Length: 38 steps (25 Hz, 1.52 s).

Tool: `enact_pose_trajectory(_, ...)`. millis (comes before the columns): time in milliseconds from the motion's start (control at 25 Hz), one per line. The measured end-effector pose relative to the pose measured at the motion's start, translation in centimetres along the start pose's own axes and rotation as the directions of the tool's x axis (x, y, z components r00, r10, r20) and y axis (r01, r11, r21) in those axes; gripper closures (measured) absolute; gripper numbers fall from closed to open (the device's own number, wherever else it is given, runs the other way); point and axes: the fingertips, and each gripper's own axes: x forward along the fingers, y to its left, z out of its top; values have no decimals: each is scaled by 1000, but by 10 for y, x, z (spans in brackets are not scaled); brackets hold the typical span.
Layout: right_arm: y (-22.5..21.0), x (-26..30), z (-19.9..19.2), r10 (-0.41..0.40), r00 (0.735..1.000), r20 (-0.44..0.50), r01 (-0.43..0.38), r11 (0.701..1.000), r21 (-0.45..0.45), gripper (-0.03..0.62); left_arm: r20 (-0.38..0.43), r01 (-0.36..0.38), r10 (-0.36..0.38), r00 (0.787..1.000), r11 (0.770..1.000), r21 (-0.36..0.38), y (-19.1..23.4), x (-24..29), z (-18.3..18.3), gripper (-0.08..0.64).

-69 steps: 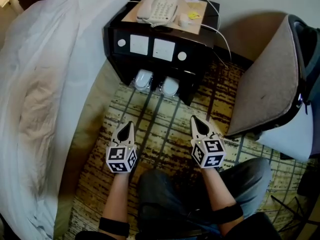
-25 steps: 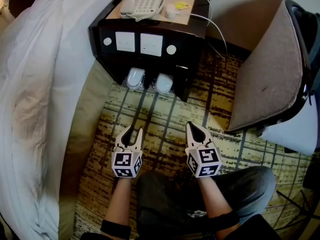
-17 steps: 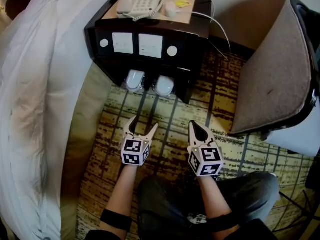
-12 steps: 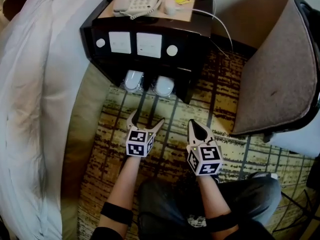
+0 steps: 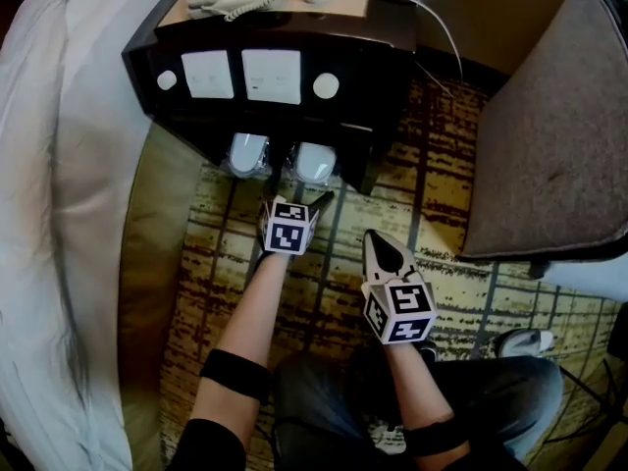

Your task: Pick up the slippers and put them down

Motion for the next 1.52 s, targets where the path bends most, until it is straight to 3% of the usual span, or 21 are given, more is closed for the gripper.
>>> enact_pose_trajectory(160,-8,3,-6,-10,1000,-8,10,1000,15,592,-29,-22,22,999,1000,1,13,32,1,28)
enact_pose_trajectory(560,-23,11,-21,-18,999,-34,19,999,31,592,-123,28,-26,992,1000,14,16,77,-9,-2)
enact_pose_trajectory(640,-22,12,-23,-12,999,-37,13,999,35,592,-134,30,-26,991,999,32,15,78,-11,6)
enact_pose_trajectory(680,-21,13,-23,-9,999,-38,10,999,34,592,-136,24,-18,991,999,42,16,77,-11,55)
enact_pose_trajectory(720,-20,13,-23,-6,999,-38,7,999,34,592,-137,17,-10,991,999,49,16,75,-11,134)
enact_pose_trajectory(760,-19,13,-23,-3,999,-38,4,999,33,592,-137,14,-6,991,999,51,16,74,-11,147)
enact_pose_trajectory(1520,-9,13,-20,19,999,-32,-18,999,37,592,-42,-6,7,999,999,36,13,36,-5,173)
